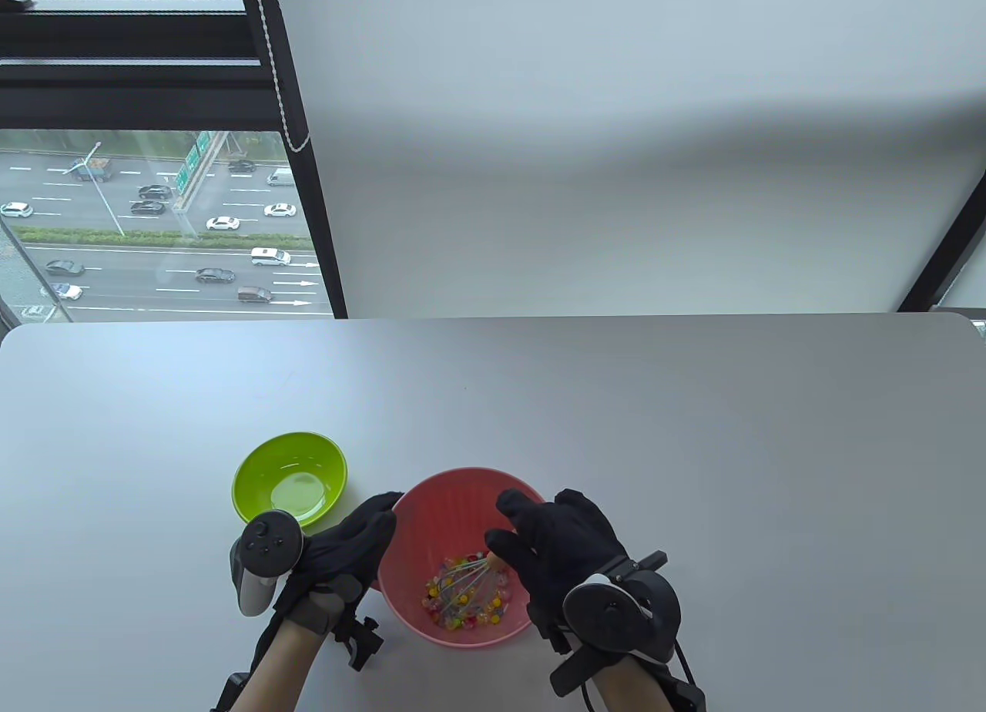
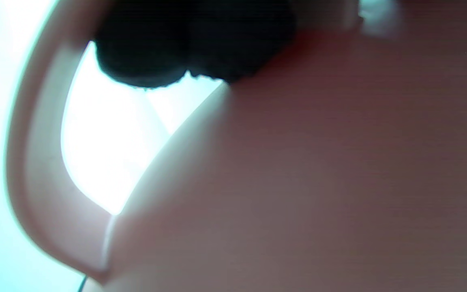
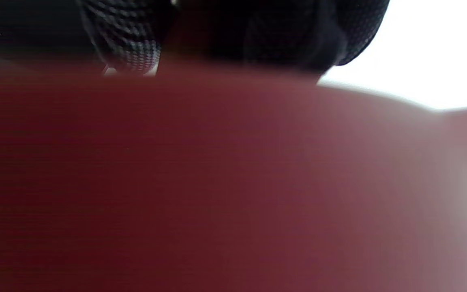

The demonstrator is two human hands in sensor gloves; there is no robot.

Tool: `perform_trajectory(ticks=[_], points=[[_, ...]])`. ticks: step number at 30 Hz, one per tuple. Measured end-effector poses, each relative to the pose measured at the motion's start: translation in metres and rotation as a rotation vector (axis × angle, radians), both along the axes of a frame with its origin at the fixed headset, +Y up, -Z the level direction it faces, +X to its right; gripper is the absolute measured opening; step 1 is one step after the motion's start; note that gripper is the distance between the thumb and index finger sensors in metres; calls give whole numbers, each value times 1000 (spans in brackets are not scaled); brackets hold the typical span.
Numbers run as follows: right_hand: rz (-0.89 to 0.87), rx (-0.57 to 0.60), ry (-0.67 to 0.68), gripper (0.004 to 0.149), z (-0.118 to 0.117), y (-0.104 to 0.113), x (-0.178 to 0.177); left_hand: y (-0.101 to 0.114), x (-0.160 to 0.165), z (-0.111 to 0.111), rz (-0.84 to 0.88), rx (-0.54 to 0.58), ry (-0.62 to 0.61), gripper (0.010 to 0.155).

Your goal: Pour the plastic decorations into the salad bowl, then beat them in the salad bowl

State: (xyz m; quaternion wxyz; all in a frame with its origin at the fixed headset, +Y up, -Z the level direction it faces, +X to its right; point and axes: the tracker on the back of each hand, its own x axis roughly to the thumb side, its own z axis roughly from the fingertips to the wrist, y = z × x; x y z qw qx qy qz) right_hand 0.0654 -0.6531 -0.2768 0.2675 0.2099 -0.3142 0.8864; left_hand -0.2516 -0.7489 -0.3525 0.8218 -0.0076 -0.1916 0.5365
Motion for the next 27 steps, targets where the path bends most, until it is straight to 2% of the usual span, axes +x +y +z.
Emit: perform_trajectory(ticks=[5, 10, 16, 27], points=[[43, 17, -20, 54, 1, 0, -3, 0, 0, 0, -1, 0, 0, 68], [14, 86, -57, 71, 6, 3, 0, 0, 0, 0, -1, 0, 0, 68], [52, 153, -96, 62, 9, 6, 1, 0, 0, 0, -1, 0, 0, 68], [48, 137, -106, 57, 8, 7, 6, 0, 0, 0, -1, 0, 0, 68]])
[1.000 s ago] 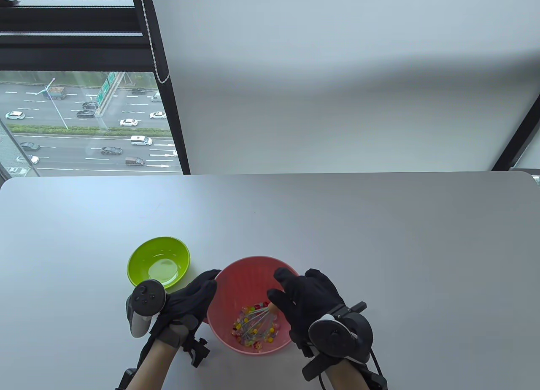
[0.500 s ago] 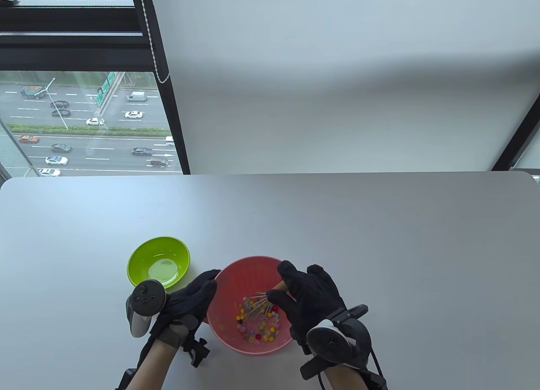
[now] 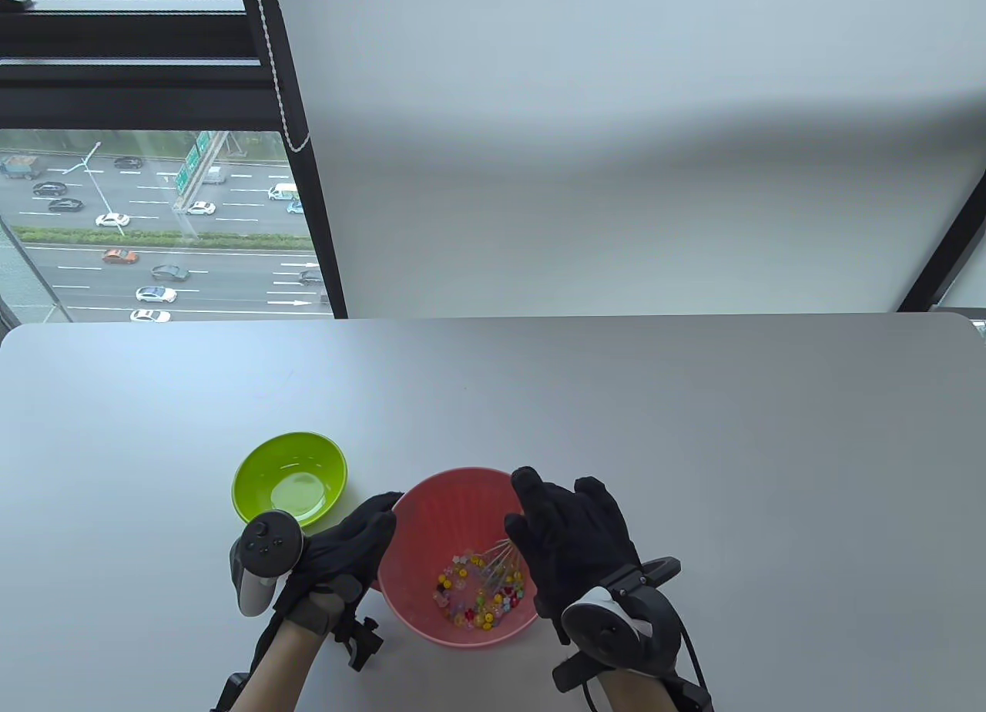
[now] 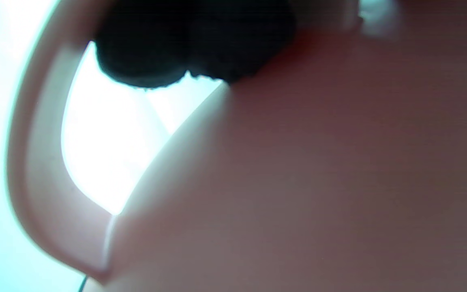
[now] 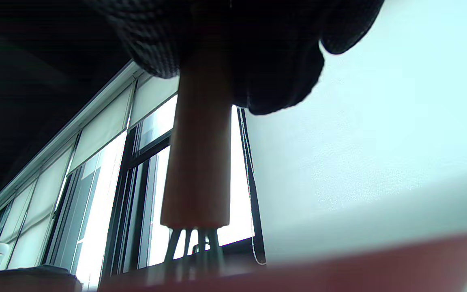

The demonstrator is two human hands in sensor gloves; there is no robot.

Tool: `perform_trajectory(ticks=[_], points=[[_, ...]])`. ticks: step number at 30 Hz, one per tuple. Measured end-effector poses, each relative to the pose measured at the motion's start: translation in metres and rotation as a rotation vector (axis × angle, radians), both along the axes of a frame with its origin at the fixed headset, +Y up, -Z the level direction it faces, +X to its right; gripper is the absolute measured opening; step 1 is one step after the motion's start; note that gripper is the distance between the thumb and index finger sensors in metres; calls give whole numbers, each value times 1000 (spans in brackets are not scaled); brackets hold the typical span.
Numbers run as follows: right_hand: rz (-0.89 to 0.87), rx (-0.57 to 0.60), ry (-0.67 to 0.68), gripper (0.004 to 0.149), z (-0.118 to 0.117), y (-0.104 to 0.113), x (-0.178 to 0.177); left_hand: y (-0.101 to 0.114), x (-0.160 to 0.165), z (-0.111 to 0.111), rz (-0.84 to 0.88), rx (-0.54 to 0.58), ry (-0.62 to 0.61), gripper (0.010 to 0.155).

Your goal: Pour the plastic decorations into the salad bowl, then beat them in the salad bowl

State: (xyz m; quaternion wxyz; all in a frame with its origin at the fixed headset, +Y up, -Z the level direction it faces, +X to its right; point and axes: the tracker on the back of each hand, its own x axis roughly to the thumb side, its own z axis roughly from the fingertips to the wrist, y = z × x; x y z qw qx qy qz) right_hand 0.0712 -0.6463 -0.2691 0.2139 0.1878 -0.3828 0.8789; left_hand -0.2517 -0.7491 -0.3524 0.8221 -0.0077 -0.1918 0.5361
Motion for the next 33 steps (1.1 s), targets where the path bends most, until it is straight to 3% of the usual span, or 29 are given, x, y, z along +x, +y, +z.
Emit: perform_trajectory(ticks=[14, 33], points=[[-75, -112, 74, 53, -6, -2, 2, 0, 0, 0, 0, 0, 0, 68], [0, -43, 25, 50, -3, 0, -2, 0, 0, 0, 0, 0, 0, 68]])
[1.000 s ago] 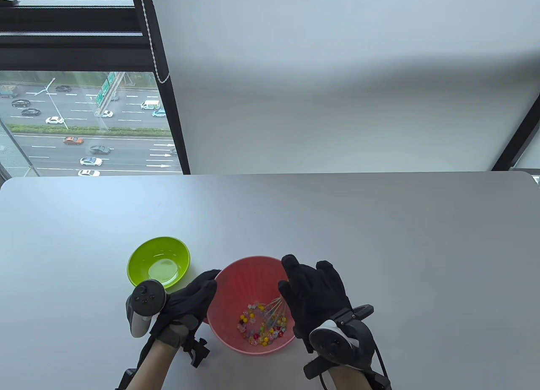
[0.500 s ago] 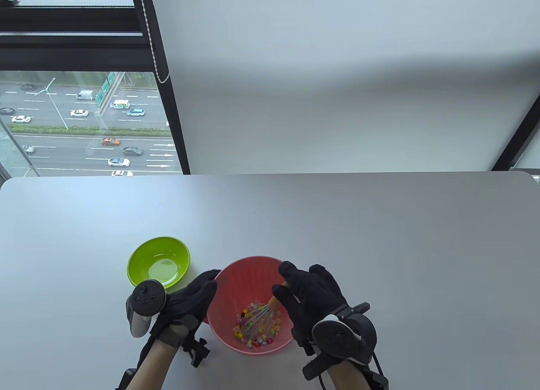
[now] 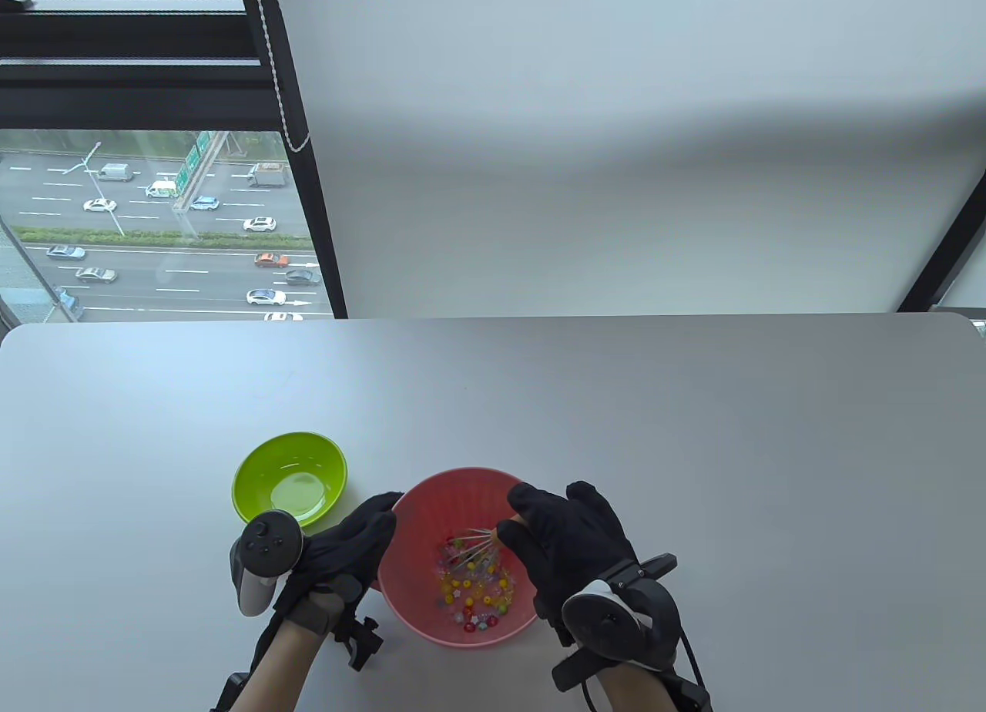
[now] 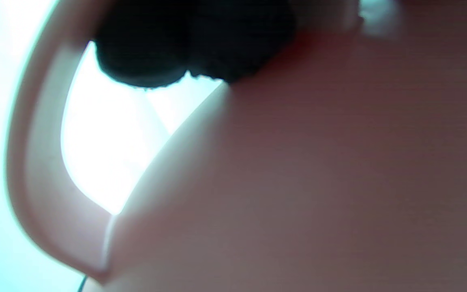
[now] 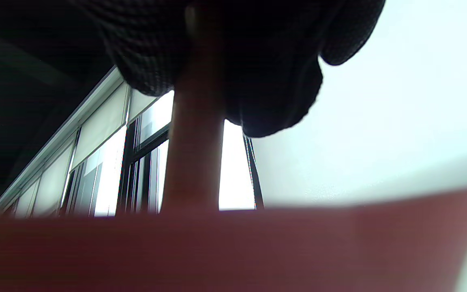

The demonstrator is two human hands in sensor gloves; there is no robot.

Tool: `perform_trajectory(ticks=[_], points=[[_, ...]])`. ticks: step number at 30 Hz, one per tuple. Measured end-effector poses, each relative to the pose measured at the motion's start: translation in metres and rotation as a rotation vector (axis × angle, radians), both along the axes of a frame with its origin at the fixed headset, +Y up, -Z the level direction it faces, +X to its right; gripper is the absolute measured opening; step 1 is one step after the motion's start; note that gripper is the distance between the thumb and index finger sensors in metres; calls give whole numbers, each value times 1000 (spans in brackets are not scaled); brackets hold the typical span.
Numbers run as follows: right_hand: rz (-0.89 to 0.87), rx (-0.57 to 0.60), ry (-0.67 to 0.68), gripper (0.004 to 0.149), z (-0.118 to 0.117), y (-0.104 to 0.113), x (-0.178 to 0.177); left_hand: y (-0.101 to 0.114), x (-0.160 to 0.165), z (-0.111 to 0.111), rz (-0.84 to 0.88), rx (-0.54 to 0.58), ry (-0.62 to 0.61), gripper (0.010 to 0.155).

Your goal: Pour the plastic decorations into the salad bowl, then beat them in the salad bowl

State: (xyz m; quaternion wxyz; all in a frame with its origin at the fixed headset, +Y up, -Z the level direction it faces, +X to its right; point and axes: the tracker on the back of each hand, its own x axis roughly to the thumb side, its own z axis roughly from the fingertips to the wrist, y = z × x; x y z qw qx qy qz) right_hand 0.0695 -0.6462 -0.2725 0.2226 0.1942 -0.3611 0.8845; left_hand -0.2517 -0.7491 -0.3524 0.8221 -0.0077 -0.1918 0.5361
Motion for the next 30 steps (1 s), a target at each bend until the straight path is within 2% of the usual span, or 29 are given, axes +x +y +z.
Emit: perform_trajectory(ticks=[12, 17, 22, 30], points=[[85, 93, -55, 49, 7, 3, -1, 0, 0, 0, 2, -1, -1, 68], [90, 98, -64, 49, 7, 4, 1, 0, 0, 0, 0, -1, -1, 68], [50, 67, -37, 49, 6, 5, 3, 0, 0, 0, 0, -1, -1, 68], [-43, -54, 61, 48, 0, 0, 0, 0, 0, 0, -1, 0, -1, 68]])
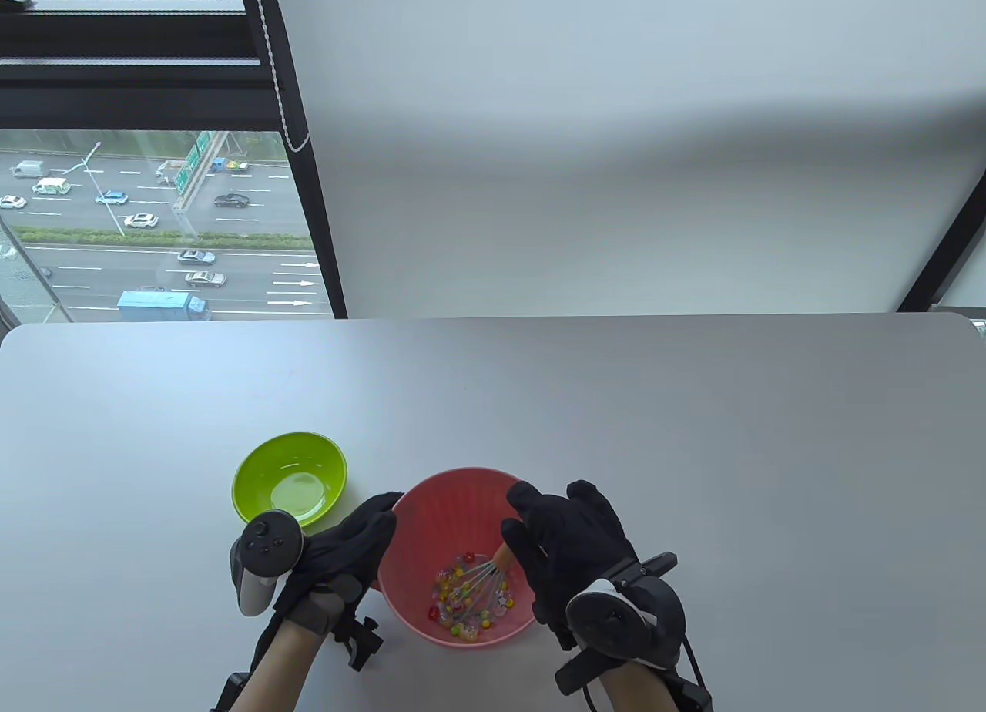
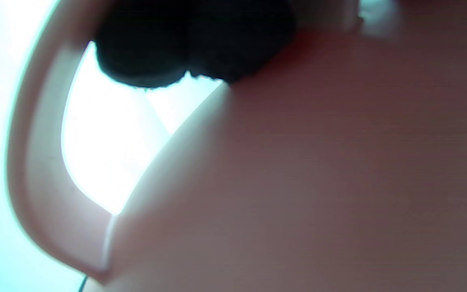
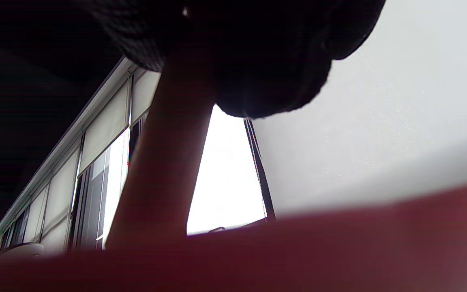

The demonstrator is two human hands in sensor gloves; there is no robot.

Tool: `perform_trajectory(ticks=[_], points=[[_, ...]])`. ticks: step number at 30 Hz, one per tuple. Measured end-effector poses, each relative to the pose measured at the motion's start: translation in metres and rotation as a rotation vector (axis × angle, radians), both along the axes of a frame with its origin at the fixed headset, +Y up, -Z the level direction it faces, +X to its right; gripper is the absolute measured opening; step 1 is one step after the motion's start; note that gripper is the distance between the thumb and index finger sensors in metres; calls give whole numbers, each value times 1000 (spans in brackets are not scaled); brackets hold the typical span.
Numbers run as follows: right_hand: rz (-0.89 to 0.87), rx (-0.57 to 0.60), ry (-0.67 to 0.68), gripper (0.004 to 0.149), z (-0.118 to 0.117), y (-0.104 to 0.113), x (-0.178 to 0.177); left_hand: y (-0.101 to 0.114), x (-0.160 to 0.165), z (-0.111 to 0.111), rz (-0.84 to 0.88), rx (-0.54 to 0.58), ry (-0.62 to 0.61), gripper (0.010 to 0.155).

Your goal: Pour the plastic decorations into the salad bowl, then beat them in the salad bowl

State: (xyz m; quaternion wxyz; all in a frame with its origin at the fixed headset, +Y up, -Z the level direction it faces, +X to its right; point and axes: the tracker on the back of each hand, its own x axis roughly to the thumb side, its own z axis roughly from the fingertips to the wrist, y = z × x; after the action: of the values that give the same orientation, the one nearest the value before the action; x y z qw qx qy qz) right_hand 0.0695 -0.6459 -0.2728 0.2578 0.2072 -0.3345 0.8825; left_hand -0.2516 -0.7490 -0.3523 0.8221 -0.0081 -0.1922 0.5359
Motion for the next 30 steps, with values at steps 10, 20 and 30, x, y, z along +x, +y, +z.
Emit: perform_trajectory(ticks=[10, 20, 30], points=[[63, 55, -34, 50, 2, -1, -5, 0, 0, 0, 0, 0, 0, 68], [100, 110, -64, 48, 5, 0, -5, 0, 0, 0, 0, 0, 0, 68], [145, 151, -94, 46, 8, 2, -5, 0, 0, 0, 0, 0, 0, 68]])
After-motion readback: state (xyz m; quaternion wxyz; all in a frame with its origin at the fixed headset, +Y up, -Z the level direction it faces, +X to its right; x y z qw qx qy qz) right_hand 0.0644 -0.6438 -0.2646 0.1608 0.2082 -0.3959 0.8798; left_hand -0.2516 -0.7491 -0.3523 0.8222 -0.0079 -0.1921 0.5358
